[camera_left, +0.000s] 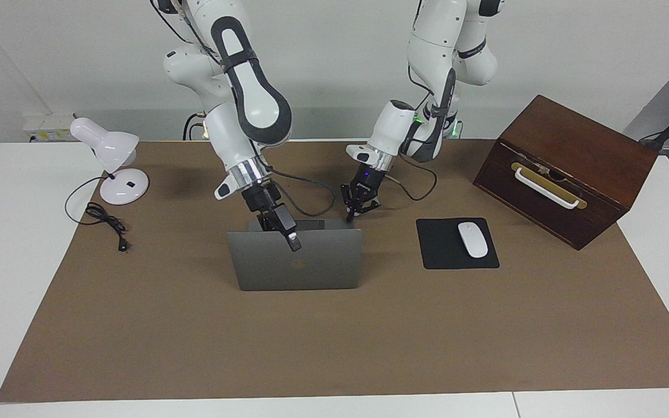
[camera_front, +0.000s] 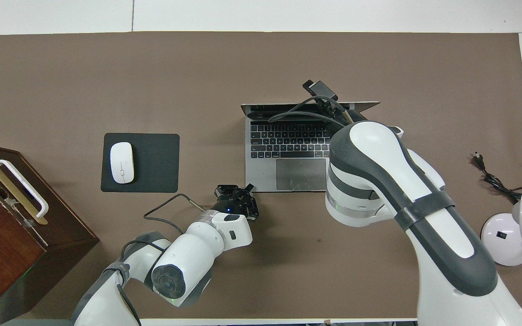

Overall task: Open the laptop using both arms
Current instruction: 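Lift the laptop lid upward and away with the right gripper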

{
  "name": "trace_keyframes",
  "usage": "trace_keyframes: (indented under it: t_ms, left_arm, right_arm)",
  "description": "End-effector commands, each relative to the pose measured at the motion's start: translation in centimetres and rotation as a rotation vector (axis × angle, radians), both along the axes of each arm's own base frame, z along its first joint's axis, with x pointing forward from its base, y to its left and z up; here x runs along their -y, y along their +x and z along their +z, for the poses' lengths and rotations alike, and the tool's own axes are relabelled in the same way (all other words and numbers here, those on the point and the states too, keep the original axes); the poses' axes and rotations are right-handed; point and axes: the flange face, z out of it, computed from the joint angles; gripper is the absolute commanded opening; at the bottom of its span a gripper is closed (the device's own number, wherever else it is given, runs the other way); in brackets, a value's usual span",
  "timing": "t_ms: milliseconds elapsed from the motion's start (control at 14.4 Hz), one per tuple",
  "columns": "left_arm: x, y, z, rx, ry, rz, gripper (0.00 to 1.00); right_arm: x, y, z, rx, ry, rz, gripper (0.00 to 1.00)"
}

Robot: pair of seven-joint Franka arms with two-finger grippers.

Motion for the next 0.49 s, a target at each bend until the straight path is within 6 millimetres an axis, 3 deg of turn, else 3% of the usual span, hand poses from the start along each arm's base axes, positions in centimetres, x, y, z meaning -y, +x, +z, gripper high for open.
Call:
trace_keyframes:
  t_ms: [0,209,417]
  left_arm:
    - [0.5,0.3,-1.0,0.008,0.008,-0.010,0.00]
    - [0.5,0.4,-0.9,0.009,0.007,-0.010,0.00]
    - [0.6,0.4,-1.1,0.008,0.008,-0.010,0.00]
  right_arm:
    - [0.5,3.2,0.8,0.056,-0.015,-0.003,0.98]
    - [1.6,5.0,1.6,0.087,-0.024,0.011,0.98]
    - [1.9,5.3,1.4,0.086,-0.027,0.015,0.98]
